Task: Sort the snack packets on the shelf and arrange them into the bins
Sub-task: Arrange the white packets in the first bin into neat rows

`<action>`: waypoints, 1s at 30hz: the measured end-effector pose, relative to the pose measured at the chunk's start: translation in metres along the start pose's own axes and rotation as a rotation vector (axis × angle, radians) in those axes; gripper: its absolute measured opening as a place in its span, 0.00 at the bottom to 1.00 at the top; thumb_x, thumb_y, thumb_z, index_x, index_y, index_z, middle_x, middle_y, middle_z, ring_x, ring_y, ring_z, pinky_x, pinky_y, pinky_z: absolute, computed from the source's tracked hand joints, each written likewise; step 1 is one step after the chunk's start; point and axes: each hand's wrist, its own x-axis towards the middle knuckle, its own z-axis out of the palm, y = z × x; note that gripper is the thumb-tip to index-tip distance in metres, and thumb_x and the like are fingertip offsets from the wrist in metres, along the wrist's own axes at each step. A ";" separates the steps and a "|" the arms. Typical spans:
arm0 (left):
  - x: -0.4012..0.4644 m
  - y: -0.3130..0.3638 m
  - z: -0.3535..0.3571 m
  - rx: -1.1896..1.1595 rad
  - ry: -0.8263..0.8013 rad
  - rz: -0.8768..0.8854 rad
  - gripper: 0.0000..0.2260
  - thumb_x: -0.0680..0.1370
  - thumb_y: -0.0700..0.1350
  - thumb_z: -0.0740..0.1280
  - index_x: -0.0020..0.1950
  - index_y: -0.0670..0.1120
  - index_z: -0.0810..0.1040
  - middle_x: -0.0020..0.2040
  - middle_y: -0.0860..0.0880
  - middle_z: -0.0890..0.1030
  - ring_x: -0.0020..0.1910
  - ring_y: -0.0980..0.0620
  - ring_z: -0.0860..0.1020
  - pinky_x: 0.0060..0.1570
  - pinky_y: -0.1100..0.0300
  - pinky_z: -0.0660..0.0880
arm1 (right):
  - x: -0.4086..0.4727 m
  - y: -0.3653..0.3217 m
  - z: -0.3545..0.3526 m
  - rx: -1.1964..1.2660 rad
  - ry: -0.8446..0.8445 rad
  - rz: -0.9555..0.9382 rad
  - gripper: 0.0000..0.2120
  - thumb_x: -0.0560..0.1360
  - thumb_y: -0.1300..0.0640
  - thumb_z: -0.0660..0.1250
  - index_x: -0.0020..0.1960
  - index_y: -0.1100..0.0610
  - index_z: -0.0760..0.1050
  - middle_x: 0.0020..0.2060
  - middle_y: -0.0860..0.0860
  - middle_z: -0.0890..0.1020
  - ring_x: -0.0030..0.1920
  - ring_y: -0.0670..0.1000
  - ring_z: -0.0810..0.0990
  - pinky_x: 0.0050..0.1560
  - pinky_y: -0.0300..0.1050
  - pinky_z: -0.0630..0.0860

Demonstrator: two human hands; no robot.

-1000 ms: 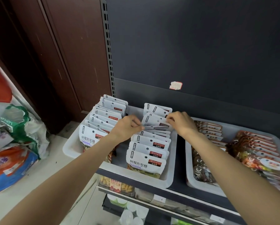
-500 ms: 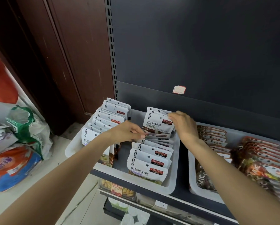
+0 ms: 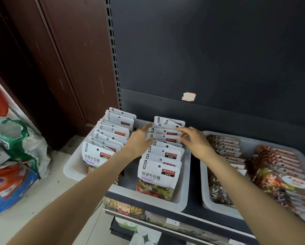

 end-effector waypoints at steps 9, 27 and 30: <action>-0.005 0.003 0.016 -0.147 0.003 -0.059 0.29 0.80 0.43 0.63 0.77 0.50 0.54 0.69 0.46 0.70 0.65 0.46 0.73 0.62 0.52 0.72 | 0.003 -0.001 0.015 0.123 0.169 0.176 0.09 0.79 0.57 0.63 0.57 0.57 0.75 0.51 0.53 0.80 0.51 0.51 0.79 0.48 0.41 0.71; -0.045 -0.003 -0.012 -0.100 -0.160 0.096 0.10 0.77 0.43 0.68 0.58 0.45 0.77 0.59 0.48 0.78 0.57 0.50 0.77 0.54 0.64 0.71 | -0.006 -0.006 -0.006 0.043 0.303 0.326 0.07 0.79 0.61 0.62 0.47 0.58 0.79 0.50 0.55 0.83 0.47 0.55 0.81 0.45 0.44 0.76; -0.049 -0.008 -0.014 -0.113 -0.188 0.130 0.10 0.77 0.45 0.68 0.57 0.46 0.78 0.60 0.49 0.79 0.59 0.51 0.77 0.56 0.64 0.72 | -0.011 -0.015 -0.005 0.078 0.243 0.319 0.10 0.79 0.59 0.61 0.57 0.58 0.77 0.57 0.57 0.81 0.54 0.55 0.80 0.53 0.42 0.73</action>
